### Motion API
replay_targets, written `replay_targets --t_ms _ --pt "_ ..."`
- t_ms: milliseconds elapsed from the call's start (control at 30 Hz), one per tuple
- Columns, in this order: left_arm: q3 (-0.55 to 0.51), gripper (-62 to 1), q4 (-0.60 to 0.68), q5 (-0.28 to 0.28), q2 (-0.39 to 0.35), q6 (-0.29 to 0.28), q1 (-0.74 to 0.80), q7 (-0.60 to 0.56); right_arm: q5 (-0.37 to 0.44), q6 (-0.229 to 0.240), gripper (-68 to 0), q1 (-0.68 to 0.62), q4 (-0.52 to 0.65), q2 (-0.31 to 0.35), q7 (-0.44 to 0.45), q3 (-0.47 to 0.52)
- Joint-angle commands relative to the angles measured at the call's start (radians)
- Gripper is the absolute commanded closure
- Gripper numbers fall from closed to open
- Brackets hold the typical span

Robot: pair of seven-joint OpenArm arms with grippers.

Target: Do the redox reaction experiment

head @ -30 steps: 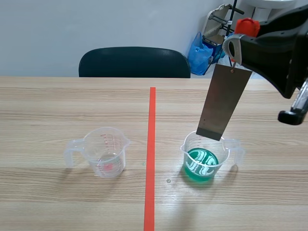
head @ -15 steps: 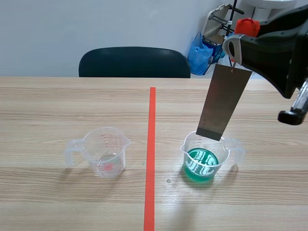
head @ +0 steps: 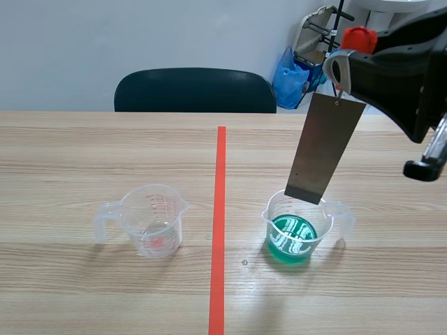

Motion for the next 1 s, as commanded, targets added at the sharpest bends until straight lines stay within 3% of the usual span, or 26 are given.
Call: replay_targets --t_ms 0,433,700,967 --pt "0.001 -62.3 0.007 -0.010 0.008 0.000 0.001 -0.018 0.012 -0.004 -0.6 -0.002 0.016 0.013 0.014 0.011" --pt "0.001 -62.3 0.007 -0.021 -0.010 -0.011 0.001 -0.017 0.011 -0.004 -0.6 -0.002 0.016 0.013 0.014 0.011" --pt "0.009 -62.3 0.003 -0.077 -0.076 -0.126 -0.023 -0.003 0.011 -0.004 -0.6 -0.002 0.016 0.013 0.014 0.011" --pt "0.135 -62.3 0.003 -0.097 -0.175 -0.263 -0.209 0.010 0.011 -0.004 -0.6 -0.002 0.016 0.013 0.014 0.011"
